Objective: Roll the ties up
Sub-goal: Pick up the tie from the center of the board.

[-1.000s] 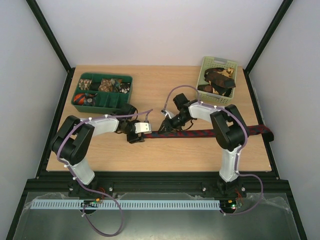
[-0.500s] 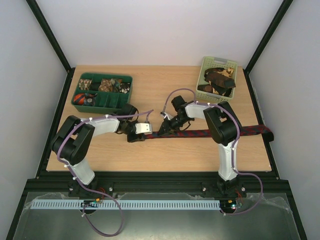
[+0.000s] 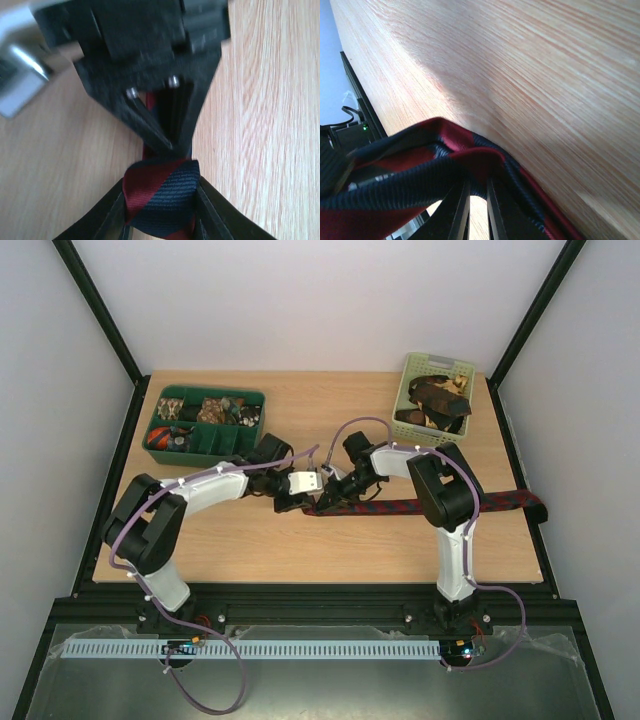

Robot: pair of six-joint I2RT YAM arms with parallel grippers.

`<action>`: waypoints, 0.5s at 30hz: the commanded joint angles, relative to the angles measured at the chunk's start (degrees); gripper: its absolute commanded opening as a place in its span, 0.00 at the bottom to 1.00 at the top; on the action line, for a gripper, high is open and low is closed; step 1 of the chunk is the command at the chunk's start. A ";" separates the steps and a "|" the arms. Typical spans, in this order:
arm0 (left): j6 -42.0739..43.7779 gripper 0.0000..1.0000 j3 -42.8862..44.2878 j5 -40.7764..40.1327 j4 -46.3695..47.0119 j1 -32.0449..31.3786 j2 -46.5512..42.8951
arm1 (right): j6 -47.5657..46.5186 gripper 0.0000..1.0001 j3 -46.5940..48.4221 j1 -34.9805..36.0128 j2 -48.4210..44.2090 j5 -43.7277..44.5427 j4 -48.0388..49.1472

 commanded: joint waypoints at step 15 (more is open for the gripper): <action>-3.58 0.32 1.37 1.03 0.65 -1.60 2.81 | -5.58 0.29 0.67 -1.92 -3.72 2.30 -10.01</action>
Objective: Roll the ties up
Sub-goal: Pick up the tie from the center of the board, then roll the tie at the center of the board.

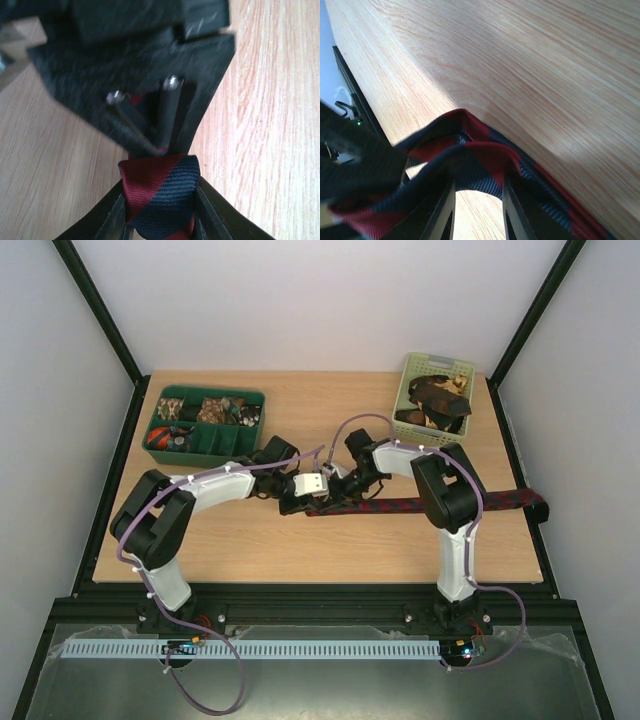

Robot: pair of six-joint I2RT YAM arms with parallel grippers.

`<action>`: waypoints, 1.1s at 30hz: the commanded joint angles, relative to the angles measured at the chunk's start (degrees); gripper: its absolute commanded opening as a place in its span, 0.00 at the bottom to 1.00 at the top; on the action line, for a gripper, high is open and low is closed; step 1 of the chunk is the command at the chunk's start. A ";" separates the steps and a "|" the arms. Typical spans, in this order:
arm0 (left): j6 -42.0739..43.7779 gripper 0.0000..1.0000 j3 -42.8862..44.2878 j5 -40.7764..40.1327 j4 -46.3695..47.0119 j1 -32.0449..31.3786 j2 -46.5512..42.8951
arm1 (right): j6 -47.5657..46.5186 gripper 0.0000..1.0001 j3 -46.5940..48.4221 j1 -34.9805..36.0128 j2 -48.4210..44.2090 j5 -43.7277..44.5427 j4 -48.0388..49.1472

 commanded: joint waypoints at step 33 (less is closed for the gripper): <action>-8.63 0.36 5.56 -3.72 2.99 -4.02 6.56 | 6.55 0.10 -6.56 -4.21 -5.14 -5.14 2.48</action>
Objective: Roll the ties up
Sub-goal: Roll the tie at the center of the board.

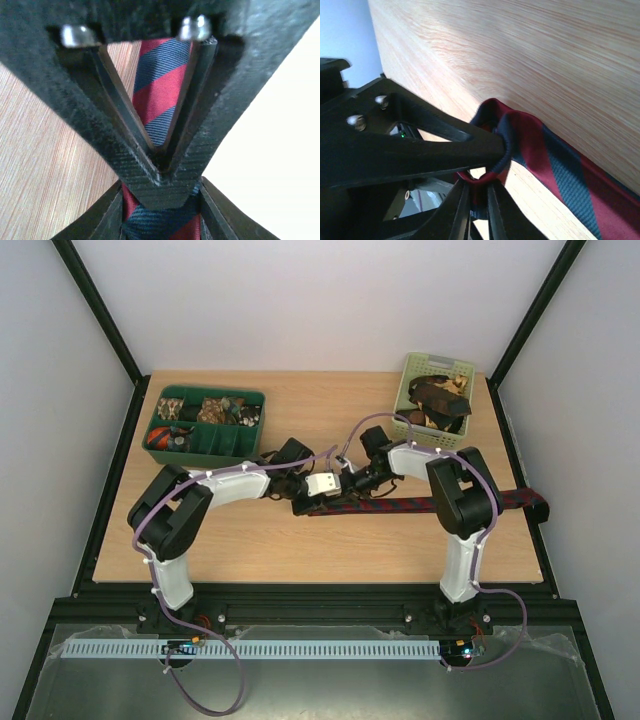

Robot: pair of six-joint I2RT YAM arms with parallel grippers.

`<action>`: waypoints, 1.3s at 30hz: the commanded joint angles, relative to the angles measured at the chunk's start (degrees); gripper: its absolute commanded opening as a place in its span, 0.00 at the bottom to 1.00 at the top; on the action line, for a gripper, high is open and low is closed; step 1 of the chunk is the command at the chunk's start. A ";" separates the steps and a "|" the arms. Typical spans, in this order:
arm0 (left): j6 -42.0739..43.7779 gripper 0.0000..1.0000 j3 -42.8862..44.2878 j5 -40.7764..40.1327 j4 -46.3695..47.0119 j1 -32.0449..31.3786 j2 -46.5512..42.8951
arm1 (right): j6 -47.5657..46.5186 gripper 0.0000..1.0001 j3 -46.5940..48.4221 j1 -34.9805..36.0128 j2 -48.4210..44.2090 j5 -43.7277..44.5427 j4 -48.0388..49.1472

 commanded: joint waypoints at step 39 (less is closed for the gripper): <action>8.68 0.40 2.02 -2.90 -4.27 0.76 4.28 | -5.13 0.01 -2.32 -3.16 6.78 5.14 -1.53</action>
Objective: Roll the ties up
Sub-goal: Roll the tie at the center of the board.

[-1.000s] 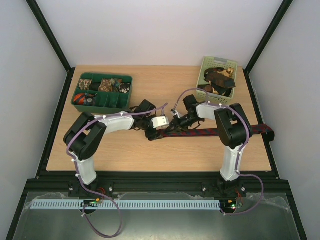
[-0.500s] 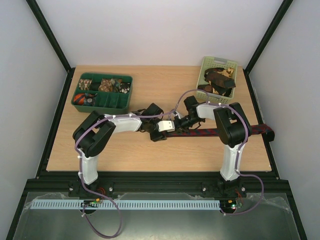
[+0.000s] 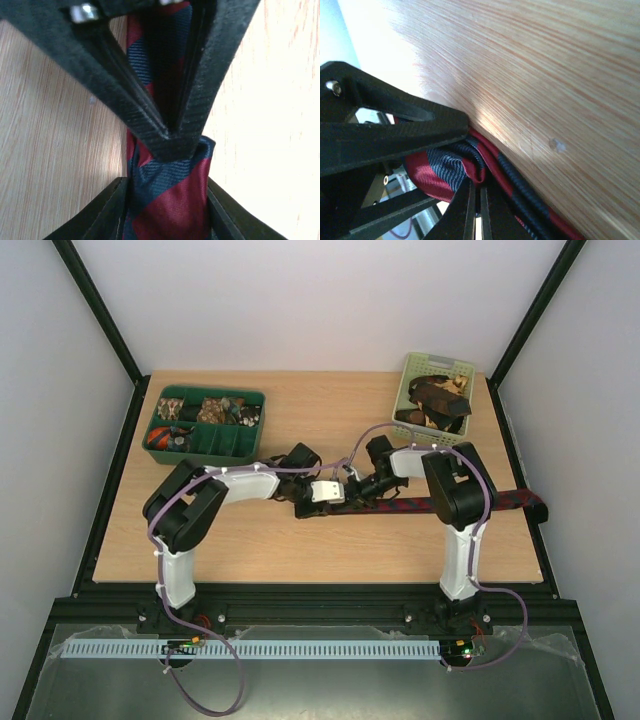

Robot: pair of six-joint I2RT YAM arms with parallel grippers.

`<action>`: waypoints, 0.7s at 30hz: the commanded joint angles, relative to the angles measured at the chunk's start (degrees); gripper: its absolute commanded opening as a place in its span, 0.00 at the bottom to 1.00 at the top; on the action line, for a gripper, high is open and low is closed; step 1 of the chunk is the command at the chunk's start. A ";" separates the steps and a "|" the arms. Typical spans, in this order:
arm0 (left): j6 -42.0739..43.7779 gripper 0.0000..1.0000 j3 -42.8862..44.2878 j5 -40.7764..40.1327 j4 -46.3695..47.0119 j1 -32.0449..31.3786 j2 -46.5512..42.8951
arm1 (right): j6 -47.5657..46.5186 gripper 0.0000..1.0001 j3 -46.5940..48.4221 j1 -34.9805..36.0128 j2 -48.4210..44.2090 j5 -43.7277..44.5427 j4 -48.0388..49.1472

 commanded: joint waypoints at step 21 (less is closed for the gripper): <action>2.80 0.74 -0.52 7.32 -7.45 7.06 -4.41 | -1.59 0.01 2.10 0.10 2.91 4.95 -3.52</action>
